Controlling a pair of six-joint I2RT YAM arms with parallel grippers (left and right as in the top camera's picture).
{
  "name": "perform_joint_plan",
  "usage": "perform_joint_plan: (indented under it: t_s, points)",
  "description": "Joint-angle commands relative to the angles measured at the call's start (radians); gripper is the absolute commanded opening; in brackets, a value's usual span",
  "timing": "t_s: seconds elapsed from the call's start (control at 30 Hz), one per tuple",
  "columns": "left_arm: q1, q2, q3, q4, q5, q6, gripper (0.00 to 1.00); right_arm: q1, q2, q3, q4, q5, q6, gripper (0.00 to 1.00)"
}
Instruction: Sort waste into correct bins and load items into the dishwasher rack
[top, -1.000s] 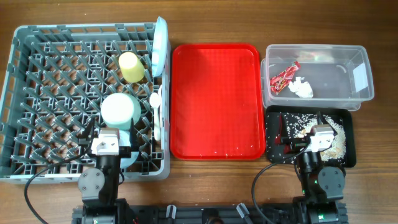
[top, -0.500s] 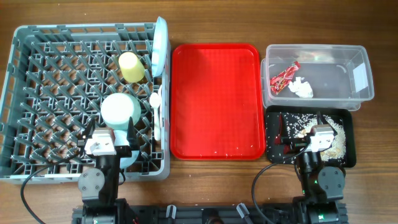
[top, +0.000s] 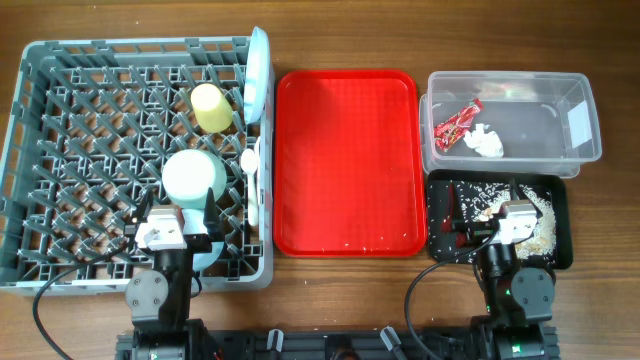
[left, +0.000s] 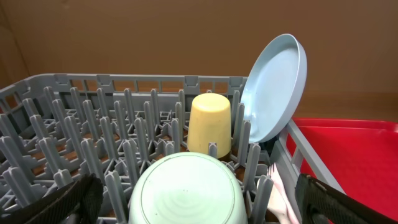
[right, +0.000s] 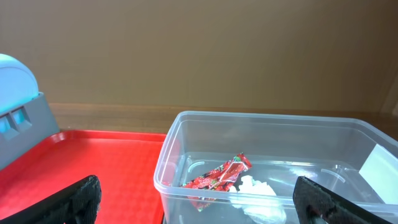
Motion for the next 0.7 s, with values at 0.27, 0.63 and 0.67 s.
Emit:
perform_joint_plan:
  t_s: [0.27, 0.63, 0.67]
  points:
    - [-0.006, -0.009, -0.006, -0.003, -0.017, -0.010, 1.00, 0.003, -0.010, -0.001, 0.006, -0.019, -0.013, 0.99]
    - [-0.006, -0.009, -0.006, -0.003, -0.017, -0.010, 1.00, 0.003, -0.010, -0.001, 0.006, -0.019, -0.013, 1.00]
    - [-0.006, -0.009, -0.006, -0.003, -0.017, -0.010, 1.00, 0.003, -0.010, -0.001, 0.006, -0.020, -0.013, 1.00]
